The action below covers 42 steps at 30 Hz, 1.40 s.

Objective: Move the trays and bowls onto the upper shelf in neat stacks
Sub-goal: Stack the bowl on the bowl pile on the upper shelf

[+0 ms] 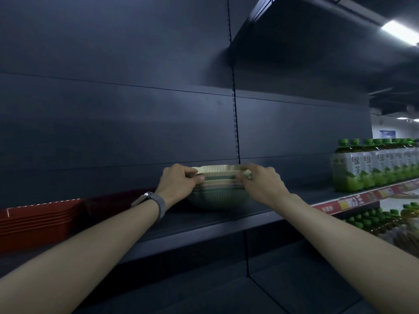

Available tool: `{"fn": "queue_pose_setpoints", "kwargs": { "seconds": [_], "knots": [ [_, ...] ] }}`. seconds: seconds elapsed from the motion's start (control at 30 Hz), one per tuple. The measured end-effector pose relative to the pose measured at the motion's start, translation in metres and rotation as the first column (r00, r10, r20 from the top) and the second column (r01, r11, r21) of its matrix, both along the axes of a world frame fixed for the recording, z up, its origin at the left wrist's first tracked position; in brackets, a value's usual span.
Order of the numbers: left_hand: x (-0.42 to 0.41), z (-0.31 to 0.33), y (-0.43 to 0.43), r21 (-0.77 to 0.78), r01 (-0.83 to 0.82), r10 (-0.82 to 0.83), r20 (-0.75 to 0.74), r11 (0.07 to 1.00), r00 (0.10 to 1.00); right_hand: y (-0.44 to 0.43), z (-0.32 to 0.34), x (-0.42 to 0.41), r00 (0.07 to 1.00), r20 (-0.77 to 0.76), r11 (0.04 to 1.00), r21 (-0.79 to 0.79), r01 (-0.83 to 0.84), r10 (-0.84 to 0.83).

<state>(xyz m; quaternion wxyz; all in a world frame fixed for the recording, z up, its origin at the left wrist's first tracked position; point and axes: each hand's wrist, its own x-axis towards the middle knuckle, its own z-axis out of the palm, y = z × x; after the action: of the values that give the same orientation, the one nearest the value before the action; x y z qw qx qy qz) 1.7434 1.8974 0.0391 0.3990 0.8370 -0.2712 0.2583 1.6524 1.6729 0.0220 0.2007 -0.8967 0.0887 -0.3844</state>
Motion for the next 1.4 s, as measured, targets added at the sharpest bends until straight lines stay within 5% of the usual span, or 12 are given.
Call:
{"fn": "queue_pose_setpoints", "kwargs": {
  "seconds": [0.23,0.63,1.0,1.4],
  "knots": [
    [-0.023,0.003,0.018,0.01,0.024,-0.024,0.06,1.0,0.998,0.035,0.01,-0.02,0.984,0.092,0.964,-0.201,0.171,-0.155],
    [-0.078,-0.002,0.125,-0.044,-0.084,0.088,0.107,0.996,0.99,0.152,-0.003,-0.018,0.948,0.191,0.954,-0.208,-0.215,0.256],
    [-0.157,-0.049,0.247,-0.059,-0.333,0.338,0.126,0.941,0.933,0.283,-0.043,-0.03,0.753,0.183,0.775,-0.149,-0.614,0.632],
    [-0.212,-0.165,0.36,-0.025,-0.496,0.493,-0.074,0.868,0.867,0.384,-0.156,-0.041,0.572,0.003,0.57,0.08,-0.818,0.82]
  ]
}}
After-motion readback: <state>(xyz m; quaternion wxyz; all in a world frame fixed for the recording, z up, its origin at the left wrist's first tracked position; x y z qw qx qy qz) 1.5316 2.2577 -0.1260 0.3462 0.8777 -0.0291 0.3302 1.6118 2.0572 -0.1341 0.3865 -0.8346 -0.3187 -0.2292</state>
